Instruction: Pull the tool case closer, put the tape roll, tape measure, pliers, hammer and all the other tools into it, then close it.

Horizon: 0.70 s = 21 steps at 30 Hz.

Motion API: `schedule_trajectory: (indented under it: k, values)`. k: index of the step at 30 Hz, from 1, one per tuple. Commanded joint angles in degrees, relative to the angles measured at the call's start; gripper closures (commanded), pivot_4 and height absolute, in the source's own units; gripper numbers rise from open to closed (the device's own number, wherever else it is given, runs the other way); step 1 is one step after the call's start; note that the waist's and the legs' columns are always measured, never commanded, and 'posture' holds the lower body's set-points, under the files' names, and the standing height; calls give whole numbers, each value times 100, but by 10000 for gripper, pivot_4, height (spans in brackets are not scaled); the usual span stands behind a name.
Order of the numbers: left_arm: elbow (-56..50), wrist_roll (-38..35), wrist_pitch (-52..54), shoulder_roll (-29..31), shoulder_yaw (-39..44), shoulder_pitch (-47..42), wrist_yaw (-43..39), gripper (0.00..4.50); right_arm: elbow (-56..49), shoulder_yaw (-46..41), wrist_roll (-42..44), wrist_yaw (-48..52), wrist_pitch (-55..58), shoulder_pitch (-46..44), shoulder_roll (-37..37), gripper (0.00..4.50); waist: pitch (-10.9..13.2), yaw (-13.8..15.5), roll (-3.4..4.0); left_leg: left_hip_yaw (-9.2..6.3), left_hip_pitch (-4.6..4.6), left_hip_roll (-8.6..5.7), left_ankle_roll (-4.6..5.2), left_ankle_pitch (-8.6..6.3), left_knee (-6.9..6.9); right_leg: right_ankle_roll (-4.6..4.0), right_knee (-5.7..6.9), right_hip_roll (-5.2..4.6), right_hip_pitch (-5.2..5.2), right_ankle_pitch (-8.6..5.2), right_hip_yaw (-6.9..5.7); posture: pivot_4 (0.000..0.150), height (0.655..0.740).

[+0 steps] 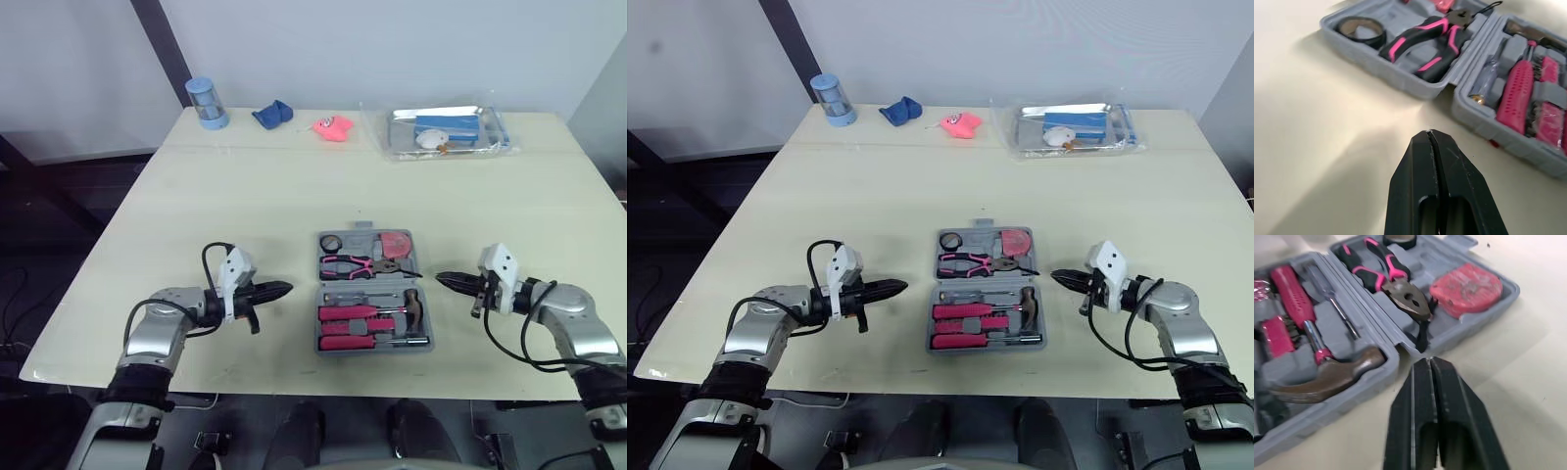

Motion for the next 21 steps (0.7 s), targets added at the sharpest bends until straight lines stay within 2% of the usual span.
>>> schedule_trajectory:
  k: [1, 21]
  values:
    - [437, 125, -255, -85, -58, -298, -114, 45000, 189, 95, -171, 21, -89, -213, 39, 44496, 0, -2, 0, 0, 1, 0, 0, 0, 0, 0, 1, 0, 0, 0, 0, 1500, 7400]
    - [1600, 602, -608, -563, -436, -1017, -473, 45000, 821, 472, -683, 46, -203, -711, 458, 44496, 0, -20, 0, -1, 0, -1, -4, 2, 0, 0, 3, 1, -2, 0, -1, 1500, 7400]
